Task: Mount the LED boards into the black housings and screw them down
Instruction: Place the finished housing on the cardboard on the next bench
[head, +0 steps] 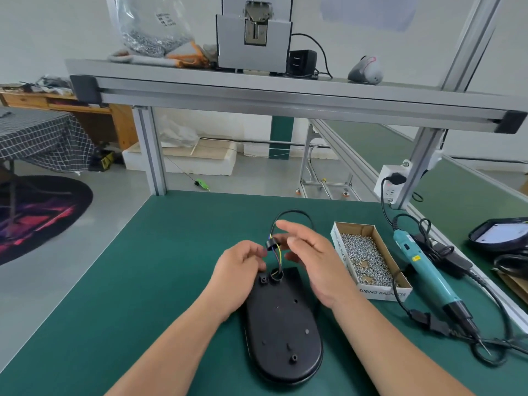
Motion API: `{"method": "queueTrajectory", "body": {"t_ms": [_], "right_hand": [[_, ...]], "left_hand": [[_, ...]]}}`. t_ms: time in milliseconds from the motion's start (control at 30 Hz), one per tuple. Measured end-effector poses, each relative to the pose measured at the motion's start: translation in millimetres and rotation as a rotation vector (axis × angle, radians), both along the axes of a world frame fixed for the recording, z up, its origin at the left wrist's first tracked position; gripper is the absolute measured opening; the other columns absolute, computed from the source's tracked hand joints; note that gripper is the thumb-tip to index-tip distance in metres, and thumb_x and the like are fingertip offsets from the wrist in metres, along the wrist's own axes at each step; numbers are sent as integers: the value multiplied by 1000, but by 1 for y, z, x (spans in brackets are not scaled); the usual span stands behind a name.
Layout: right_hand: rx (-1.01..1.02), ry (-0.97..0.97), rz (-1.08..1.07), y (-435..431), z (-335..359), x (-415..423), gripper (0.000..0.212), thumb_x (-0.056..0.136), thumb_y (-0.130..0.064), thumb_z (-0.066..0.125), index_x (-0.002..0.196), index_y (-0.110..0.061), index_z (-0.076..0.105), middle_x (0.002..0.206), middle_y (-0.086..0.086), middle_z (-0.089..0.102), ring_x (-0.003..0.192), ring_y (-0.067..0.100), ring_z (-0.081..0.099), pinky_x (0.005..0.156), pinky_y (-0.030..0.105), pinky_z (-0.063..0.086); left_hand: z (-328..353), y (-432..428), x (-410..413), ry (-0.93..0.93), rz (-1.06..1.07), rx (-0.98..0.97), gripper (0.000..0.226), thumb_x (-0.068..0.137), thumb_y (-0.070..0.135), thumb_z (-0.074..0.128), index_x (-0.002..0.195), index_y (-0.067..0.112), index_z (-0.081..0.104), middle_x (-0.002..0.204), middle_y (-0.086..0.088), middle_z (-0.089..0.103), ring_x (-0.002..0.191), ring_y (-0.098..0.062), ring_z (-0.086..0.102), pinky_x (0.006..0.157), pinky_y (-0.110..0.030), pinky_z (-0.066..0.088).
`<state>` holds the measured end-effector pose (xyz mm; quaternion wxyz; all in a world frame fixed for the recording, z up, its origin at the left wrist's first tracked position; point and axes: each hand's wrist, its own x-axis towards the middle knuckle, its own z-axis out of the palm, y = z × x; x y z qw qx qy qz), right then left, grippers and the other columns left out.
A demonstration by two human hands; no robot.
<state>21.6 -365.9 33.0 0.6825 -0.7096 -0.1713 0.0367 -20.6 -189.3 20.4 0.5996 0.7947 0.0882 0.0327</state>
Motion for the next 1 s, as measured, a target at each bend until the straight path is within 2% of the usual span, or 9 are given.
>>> {"method": "queueTrajectory", "body": {"t_ms": [67, 133, 200, 400, 567, 633, 733, 900, 1000], "right_hand": [[52, -17, -9, -2, -3, 1, 33, 101, -28, 56, 126, -39, 72, 116, 3, 78, 113, 20, 69, 96, 41, 52], [49, -65, -30, -3, -2, 1, 27, 100, -34, 63, 125, -40, 71, 112, 3, 78, 107, 19, 69, 92, 38, 55], [82, -81, -66, -2, 1, 0, 24, 95, -38, 70, 119, -38, 72, 104, 7, 77, 96, 15, 68, 85, 34, 54], [193, -66, 31, -1, 10, -6, 20, 89, -31, 76, 102, -17, 80, 103, 4, 75, 99, 19, 69, 89, 33, 55], [299, -71, 110, -6, 15, -11, 21, 86, -29, 80, 102, -17, 81, 118, 5, 70, 116, 16, 65, 95, 29, 53], [340, -59, 110, -7, 15, -13, 18, 89, -33, 80, 99, -18, 81, 118, 6, 73, 120, 19, 65, 99, 33, 52], [287, -157, 24, -6, 13, -16, 12, 97, -27, 70, 93, -20, 79, 107, 7, 75, 112, 23, 68, 99, 35, 53], [228, -215, -93, -5, 3, -22, 18, 101, -21, 63, 90, -23, 76, 98, 5, 75, 101, 19, 69, 93, 31, 54], [213, -222, -142, -6, 0, -22, 19, 100, -20, 62, 89, -22, 76, 96, 4, 74, 99, 19, 69, 92, 28, 53]], "left_hand": [[3, -3, -3, -14, -61, 4, 37, 91, 18, 46, 105, 40, 71, 91, 22, 76, 81, -8, 68, 76, -22, 52], [7, -5, -7, -61, -104, -81, 38, 86, 28, 46, 111, 38, 72, 98, 17, 79, 94, -3, 72, 95, -30, 54], [9, -6, -11, -163, -137, -154, 34, 90, 35, 49, 113, 34, 74, 105, 11, 80, 104, -6, 73, 100, -33, 52], [15, -16, -16, -319, -198, -217, 31, 98, 42, 63, 115, 19, 75, 103, 4, 80, 99, -10, 75, 88, -20, 54], [15, -23, -17, -352, -279, -165, 19, 99, 42, 63, 110, 34, 77, 82, 4, 64, 77, -9, 56, 75, -22, 49], [13, -25, -17, -337, -302, -158, 18, 100, 44, 63, 110, 38, 77, 83, 8, 63, 80, -9, 55, 79, -25, 49], [10, -24, -15, -323, -295, -96, 22, 97, 50, 64, 114, 41, 76, 91, 14, 70, 88, -7, 63, 88, -33, 53], [3, -22, -13, -327, -286, 75, 20, 99, 42, 63, 116, 42, 75, 110, 19, 75, 109, -4, 68, 98, -27, 51], [2, -22, -14, -316, -298, 133, 22, 99, 41, 61, 116, 40, 75, 108, 20, 75, 105, -3, 69, 92, -18, 50]]}}
